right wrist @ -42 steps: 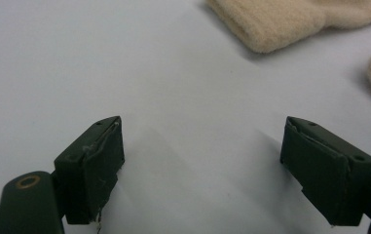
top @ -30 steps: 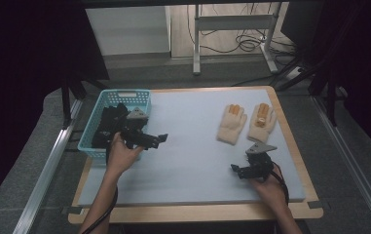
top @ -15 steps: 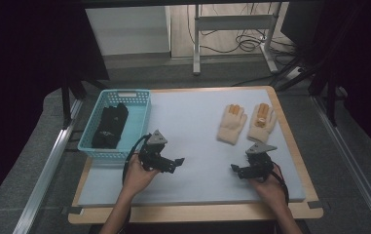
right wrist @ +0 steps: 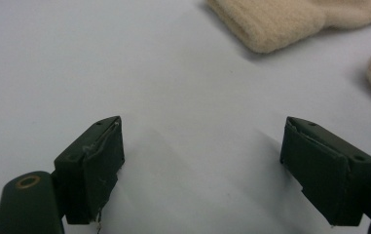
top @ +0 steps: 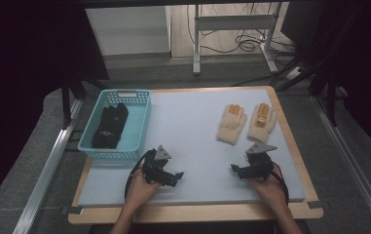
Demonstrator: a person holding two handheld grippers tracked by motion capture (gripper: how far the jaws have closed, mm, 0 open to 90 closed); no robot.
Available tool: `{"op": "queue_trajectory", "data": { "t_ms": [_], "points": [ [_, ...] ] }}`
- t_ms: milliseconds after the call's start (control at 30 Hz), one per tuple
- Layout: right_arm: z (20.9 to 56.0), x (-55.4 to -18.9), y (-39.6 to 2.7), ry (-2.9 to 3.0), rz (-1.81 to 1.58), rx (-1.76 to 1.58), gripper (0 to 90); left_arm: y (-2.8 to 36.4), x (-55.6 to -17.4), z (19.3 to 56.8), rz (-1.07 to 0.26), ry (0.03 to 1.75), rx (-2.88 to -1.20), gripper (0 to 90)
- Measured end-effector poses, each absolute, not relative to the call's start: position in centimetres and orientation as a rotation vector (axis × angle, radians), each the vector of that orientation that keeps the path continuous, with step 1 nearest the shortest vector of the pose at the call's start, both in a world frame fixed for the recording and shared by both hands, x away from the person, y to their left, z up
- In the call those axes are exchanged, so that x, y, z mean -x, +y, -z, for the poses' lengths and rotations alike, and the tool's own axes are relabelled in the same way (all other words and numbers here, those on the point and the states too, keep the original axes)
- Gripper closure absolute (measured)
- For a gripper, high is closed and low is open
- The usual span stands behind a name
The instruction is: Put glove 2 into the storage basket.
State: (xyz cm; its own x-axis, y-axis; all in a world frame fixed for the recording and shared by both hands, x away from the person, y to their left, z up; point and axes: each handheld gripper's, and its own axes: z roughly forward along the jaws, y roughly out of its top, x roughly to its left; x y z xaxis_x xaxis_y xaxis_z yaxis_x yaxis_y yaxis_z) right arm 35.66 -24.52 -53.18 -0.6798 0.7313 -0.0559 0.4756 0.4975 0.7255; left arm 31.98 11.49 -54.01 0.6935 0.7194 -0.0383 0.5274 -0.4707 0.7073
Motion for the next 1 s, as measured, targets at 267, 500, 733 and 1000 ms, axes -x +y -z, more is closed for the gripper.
{"op": "queue_trajectory", "data": {
  "t_ms": [267, 500, 733, 1000],
  "points": [
    [53.2, -35.7, -24.5, 2.390, -0.995, -1.008, 15.7, 11.6, -31.7, 54.7, -0.346, 0.991, -2.196, 0.0],
    [53.2, -35.7, -24.6, 2.393, -0.995, -1.011, 15.6, 11.6, -31.7, 54.8, -0.347, 0.997, -2.192, 0.0],
    [53.1, -35.8, -24.6, 2.379, -0.996, -1.042, 16.1, 11.6, -31.7, 54.8, -0.348, 0.996, -2.192, 0.0],
    [51.6, -37.9, -24.6, 2.335, -1.046, -1.090, 16.1, 11.6, -31.7, 54.8, -0.348, 0.996, -2.191, 0.0]
  ]
}}
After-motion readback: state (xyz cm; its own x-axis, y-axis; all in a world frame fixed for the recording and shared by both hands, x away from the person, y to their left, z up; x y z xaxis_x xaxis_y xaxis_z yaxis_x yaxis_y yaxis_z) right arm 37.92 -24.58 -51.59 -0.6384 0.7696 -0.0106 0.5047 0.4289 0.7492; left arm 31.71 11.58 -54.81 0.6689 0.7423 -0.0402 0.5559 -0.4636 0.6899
